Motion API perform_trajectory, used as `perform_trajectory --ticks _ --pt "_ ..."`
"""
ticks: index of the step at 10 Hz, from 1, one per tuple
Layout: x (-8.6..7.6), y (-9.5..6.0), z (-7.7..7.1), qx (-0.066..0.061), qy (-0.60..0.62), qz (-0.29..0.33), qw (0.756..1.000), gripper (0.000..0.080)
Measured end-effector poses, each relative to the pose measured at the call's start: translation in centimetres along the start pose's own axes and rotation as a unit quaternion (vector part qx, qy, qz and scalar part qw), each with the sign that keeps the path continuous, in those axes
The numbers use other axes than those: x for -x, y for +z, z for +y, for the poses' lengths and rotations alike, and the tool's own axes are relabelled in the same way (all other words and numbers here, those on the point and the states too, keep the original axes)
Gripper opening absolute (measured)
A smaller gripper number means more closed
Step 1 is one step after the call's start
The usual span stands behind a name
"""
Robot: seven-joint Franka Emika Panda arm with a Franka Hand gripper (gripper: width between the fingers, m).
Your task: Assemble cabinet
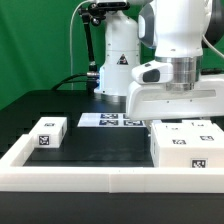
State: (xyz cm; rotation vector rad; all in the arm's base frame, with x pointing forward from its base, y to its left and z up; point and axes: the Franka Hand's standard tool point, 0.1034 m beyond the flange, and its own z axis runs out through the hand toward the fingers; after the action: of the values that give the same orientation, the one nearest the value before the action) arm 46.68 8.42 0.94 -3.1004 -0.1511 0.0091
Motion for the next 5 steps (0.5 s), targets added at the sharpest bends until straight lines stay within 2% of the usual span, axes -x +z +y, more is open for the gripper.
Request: perform_trajectory --ticks 5 --pt "-0.29 0.26 -0.46 0.0 0.002 0.007 1.0 0.0797"
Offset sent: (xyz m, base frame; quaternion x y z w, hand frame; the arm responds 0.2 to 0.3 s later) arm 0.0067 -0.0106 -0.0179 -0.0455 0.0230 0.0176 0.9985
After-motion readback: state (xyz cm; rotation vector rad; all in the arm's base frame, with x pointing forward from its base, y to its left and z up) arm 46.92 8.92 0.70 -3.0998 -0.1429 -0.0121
